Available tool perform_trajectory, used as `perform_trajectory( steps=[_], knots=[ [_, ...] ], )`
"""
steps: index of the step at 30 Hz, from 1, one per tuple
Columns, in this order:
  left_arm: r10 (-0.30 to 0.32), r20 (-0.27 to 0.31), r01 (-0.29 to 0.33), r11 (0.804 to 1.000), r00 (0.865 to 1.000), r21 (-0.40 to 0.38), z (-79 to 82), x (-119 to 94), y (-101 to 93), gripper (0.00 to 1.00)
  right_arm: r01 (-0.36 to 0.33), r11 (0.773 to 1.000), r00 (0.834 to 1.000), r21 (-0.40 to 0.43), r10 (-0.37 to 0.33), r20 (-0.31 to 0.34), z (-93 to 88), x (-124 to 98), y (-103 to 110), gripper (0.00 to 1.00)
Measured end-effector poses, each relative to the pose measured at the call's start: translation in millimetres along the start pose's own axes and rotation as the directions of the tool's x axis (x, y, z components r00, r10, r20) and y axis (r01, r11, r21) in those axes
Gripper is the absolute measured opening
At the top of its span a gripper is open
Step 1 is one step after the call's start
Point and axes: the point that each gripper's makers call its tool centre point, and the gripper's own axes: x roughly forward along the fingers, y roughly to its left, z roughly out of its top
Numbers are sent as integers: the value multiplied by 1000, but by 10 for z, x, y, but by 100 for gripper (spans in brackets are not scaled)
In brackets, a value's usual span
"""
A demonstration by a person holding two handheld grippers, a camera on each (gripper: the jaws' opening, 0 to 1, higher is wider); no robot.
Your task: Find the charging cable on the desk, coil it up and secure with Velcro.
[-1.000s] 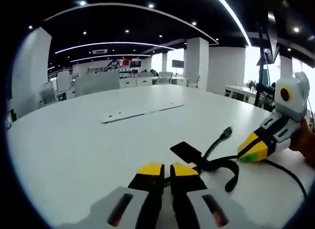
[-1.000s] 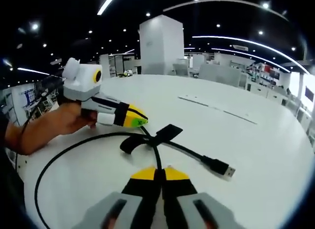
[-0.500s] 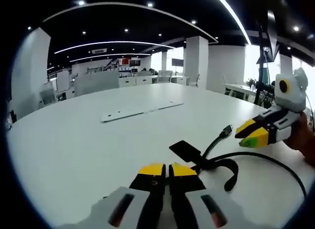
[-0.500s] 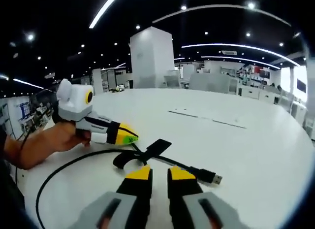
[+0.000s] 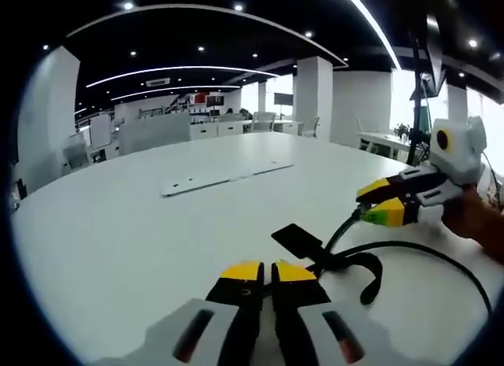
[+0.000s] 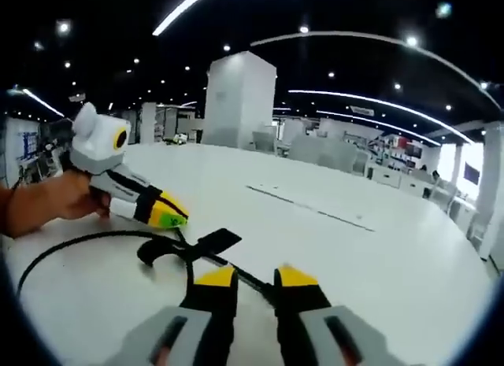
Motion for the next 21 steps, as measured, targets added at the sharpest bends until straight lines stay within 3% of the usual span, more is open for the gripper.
perform_trajectory(
  steps=[3, 4, 9, 21],
  knots=[
    [1, 3, -1, 1000, 1000, -5, -1, 1, 1, 6, 10, 999, 999, -48, -11, -34, -98, 62, -12, 20],
    [0, 4, 0, 1000, 1000, -8, -2, 2, 4, 6, 16, 998, 1000, -64, -18, -18, -75, 69, -33, 18],
    [-1, 9, 1, 1000, 1000, -11, -1, 2, 7, 6, 36, 999, 999, -7, -36, -35, -74, 22, -102, 8],
    [-3, 14, 3, 1000, 1000, -12, 4, 9, 18, 8, 70, 996, 995, 55, -66, -73, -103, -74, -180, 4]
  ],
)
